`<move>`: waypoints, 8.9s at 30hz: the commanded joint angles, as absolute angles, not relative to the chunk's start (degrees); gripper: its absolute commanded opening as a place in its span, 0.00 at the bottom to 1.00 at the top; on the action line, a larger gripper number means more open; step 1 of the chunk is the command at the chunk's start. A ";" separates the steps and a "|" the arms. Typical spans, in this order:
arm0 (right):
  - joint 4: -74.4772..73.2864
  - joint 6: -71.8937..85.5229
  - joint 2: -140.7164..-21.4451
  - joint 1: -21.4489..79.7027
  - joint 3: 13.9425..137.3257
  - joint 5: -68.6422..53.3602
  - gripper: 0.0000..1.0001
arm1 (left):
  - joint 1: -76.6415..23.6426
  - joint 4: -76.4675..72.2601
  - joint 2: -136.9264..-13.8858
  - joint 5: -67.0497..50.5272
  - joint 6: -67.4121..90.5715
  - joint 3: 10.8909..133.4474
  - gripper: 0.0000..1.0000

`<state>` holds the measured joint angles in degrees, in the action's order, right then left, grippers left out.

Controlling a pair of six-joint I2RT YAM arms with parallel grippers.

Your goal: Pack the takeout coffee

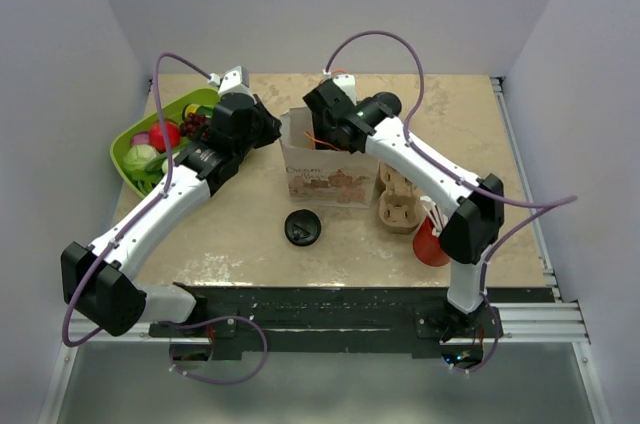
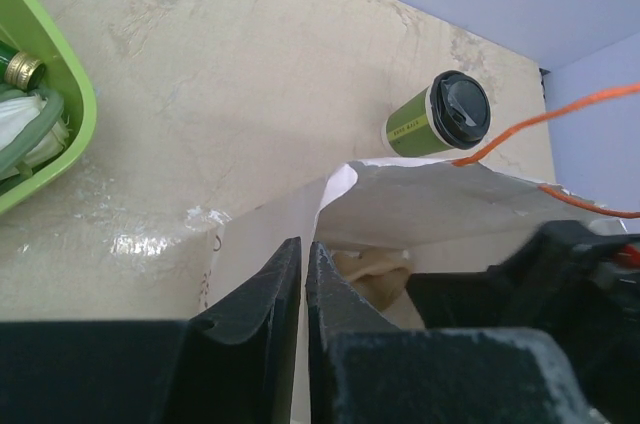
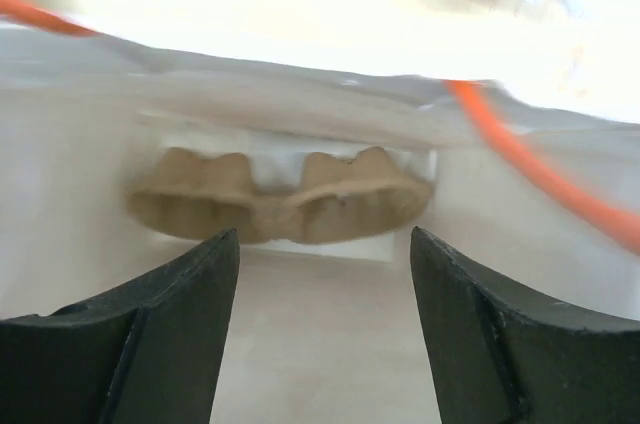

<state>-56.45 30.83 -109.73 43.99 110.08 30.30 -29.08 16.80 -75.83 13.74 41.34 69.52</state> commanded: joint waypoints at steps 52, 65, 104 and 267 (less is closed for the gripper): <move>-33.13 7.64 -91.67 8.52 101.07 -3.43 0.98 | -23.99 19.78 -78.13 16.17 35.51 76.64 0.10; -34.63 1.15 -88.25 13.96 100.46 -10.11 0.98 | -23.99 10.37 -77.17 10.37 26.28 77.52 0.00; -16.26 -9.14 -74.10 36.56 77.88 -0.91 0.82 | -24.17 -1.41 -79.19 -27.14 -2.98 78.05 0.00; -30.14 12.22 -83.23 20.58 97.74 11.61 0.98 | -24.17 25.30 -95.88 -2.47 33.75 96.57 0.18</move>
